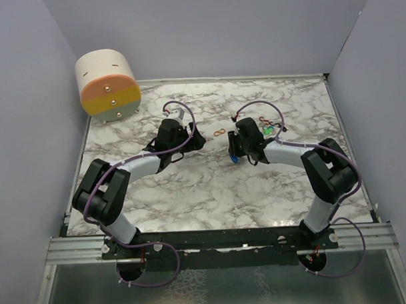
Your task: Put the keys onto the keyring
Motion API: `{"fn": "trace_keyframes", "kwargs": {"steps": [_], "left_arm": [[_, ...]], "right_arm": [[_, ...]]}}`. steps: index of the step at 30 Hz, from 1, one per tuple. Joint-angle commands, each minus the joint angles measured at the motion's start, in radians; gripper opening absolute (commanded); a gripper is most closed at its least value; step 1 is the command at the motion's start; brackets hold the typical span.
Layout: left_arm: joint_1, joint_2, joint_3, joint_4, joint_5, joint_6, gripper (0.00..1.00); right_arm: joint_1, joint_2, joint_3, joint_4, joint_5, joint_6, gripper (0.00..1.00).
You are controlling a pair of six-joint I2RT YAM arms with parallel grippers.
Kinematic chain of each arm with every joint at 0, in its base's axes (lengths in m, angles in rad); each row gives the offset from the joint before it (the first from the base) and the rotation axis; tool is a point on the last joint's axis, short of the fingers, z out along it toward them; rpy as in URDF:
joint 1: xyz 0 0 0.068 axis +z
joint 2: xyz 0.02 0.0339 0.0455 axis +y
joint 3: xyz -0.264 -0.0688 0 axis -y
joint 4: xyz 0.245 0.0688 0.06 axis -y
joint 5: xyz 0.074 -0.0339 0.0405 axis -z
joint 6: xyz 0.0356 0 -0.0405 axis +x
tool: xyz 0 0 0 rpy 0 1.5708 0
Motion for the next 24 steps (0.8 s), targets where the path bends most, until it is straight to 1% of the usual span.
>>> {"fn": "trace_keyframes", "kwargs": {"steps": [1,11,14,20,24], "left_arm": [[0.005,-0.014,-0.003,0.029,0.016,-0.001,0.77],[0.006,-0.017,-0.005,0.028,0.015,-0.001,0.77],[0.006,-0.016,-0.004,0.029,0.016,-0.002,0.77],[0.005,-0.015,-0.004,0.029,0.015,-0.002,0.77],[0.006,-0.012,-0.002,0.030,0.018,-0.004,0.77]], "right_arm": [[-0.003,0.012,-0.019,0.044,-0.039,-0.005,0.31],[-0.003,-0.007,-0.038,0.041,-0.035,0.003,0.20],[-0.003,-0.013,-0.041,0.040,-0.029,0.002,0.16],[-0.003,-0.031,-0.045,0.038,-0.019,0.002,0.10],[-0.003,-0.053,-0.052,0.038,-0.011,-0.002,0.01]]}}
